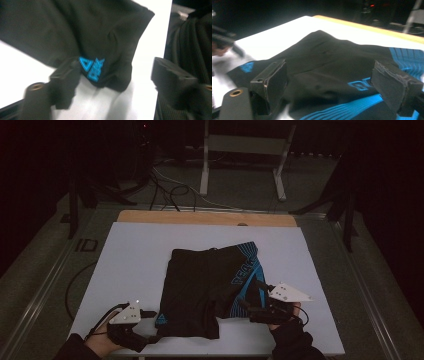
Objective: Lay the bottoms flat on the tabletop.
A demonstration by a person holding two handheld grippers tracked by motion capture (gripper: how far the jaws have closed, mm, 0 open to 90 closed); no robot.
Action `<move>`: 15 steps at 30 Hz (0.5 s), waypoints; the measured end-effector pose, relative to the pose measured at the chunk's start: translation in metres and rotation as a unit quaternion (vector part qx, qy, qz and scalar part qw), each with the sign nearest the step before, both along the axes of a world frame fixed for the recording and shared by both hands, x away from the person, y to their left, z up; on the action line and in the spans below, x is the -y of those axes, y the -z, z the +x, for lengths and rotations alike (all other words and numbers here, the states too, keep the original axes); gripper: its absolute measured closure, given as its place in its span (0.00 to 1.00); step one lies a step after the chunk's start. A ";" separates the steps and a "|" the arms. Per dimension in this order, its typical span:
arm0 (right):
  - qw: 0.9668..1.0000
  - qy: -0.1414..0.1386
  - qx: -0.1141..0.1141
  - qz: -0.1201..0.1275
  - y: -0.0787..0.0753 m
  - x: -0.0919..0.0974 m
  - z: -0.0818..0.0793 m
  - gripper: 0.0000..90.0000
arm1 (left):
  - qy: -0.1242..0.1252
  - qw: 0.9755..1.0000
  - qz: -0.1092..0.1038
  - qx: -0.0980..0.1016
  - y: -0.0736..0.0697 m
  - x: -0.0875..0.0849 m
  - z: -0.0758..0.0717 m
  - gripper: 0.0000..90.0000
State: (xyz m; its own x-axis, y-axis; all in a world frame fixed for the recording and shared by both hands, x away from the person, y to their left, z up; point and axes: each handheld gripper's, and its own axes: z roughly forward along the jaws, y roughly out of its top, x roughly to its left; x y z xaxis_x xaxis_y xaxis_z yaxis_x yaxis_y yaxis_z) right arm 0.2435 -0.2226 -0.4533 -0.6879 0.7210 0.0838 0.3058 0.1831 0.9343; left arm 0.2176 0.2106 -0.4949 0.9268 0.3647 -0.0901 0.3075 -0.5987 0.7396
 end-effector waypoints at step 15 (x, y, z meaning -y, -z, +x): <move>1.000 0.006 -0.005 -0.015 0.002 0.001 0.002 0.18 | 0.038 0.996 0.080 -0.006 0.015 0.003 0.000 0.74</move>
State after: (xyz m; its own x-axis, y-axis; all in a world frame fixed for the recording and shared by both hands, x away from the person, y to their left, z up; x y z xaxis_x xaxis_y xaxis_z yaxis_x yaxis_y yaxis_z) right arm 0.2457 -0.2240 -0.4554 -0.6779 0.7319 0.0685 0.3178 0.2077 0.9251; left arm 0.2176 0.2078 -0.5097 0.9515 0.3039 -0.0474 0.2648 -0.7311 0.6287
